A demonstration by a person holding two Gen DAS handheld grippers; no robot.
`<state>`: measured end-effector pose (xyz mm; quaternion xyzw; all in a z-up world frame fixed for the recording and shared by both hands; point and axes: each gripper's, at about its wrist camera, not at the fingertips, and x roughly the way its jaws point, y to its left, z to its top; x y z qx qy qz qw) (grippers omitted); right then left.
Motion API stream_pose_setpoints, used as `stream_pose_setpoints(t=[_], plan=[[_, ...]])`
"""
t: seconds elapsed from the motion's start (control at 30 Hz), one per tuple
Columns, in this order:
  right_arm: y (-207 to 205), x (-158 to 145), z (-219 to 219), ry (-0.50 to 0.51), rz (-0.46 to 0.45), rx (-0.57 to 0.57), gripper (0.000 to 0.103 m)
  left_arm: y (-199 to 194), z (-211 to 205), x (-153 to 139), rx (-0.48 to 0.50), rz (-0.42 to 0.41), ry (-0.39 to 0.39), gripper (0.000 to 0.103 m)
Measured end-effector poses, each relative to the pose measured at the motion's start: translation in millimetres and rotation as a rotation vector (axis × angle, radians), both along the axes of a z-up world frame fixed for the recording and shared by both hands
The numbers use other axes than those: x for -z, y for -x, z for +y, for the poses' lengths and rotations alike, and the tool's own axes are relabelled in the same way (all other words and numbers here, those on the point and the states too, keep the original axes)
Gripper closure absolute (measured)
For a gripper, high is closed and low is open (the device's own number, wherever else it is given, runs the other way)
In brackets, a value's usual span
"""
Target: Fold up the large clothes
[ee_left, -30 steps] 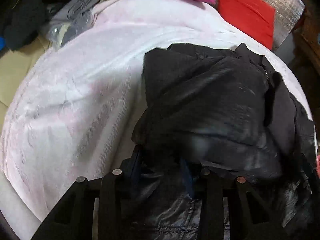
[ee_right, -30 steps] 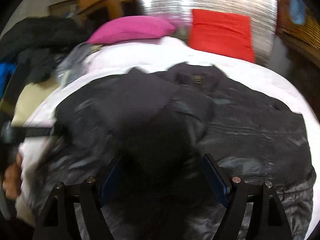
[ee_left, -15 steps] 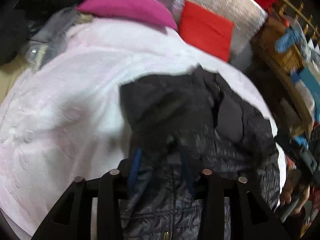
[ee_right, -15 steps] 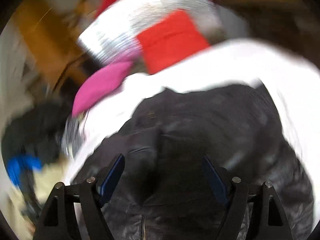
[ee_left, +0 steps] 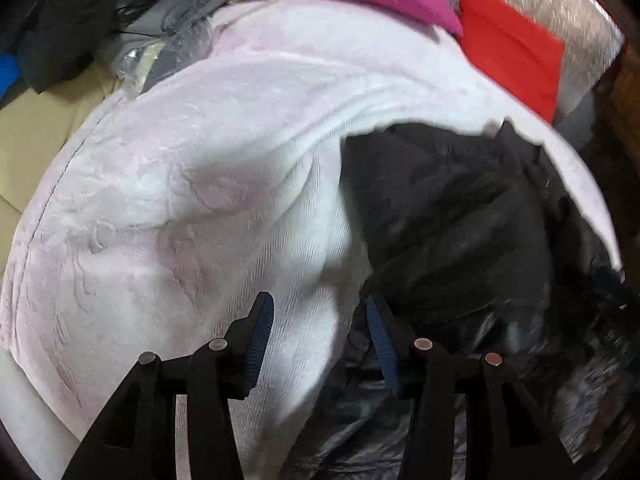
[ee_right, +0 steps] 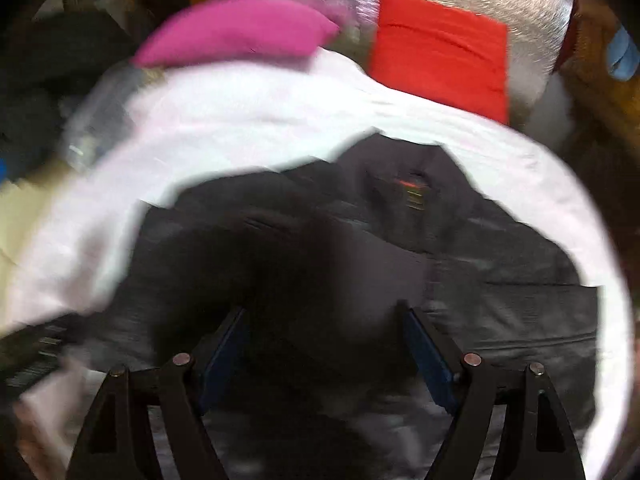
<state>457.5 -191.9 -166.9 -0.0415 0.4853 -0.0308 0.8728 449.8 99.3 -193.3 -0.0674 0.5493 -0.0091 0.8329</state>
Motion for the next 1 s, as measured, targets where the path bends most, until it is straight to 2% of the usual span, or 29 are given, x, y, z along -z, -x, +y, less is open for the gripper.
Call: stream_pose_setpoints(t=[0.07, 0.17, 0.23, 0.3, 0.5, 0.53, 0.6, 0.73, 0.83, 0.87, 0.93, 0.97, 1.0], plan=[[4.3, 2.0, -27.6, -0.014, 0.008, 0.067, 0.022, 1.4, -0.6, 5.4, 0.0, 0.011, 0.003, 0.054], [27.0, 2.9, -106.2, -0.184, 0.01, 0.23, 0.022, 3.9, -0.7, 3.2, -0.006, 0.006, 0.007, 0.054], [40.2, -0.3, -138.1, -0.291, -0.013, 0.272, 0.022, 3.5, -5.5, 3.7, -0.005, 0.002, -0.004, 0.054], [45.4, -5.5, -143.2, -0.394, -0.015, 0.225, 0.022, 3.0, -16.0, 5.8, -0.003, -0.002, -0.036, 0.054], [44.8, -30.2, -112.4, -0.426, -0.1, 0.129, 0.021, 1.6, -22.3, 5.0, 0.005, -0.012, -0.068, 0.054], [45.1, -32.0, -102.5, -0.413, -0.117, 0.113, 0.021, 1.0, -21.8, 5.6, 0.003, -0.009, -0.065, 0.054], [45.2, -32.1, -77.4, -0.322, -0.13, 0.052, 0.018, 1.2, -22.2, 5.5, -0.001, -0.005, -0.061, 0.054], [35.7, 4.4, -16.5, -0.019, -0.058, -0.11, 0.017, 1.6, -20.3, 4.2, 0.005, -0.006, -0.06, 0.054], [26.2, 34.9, 3.7, 0.195, -0.031, -0.14, 0.017, 1.9, -20.1, 5.8, 0.007, -0.005, -0.049, 0.054], [24.3, 36.3, 2.9, 0.225, -0.047, -0.129, 0.017, 1.8, -19.7, 6.4, 0.008, -0.005, -0.048, 0.054], [21.7, 29.7, -17.4, 0.176, -0.079, -0.044, 0.023, 2.4, -19.8, 6.4, 0.011, -0.007, -0.053, 0.054], [21.3, 23.1, -35.6, 0.117, -0.09, 0.013, 0.031, 2.6, -19.5, 6.5, 0.011, -0.006, -0.05, 0.054], [22.0, 17.8, -54.3, 0.062, -0.093, 0.061, 0.046, 3.5, -19.7, 6.5, 0.011, -0.005, -0.046, 0.054]])
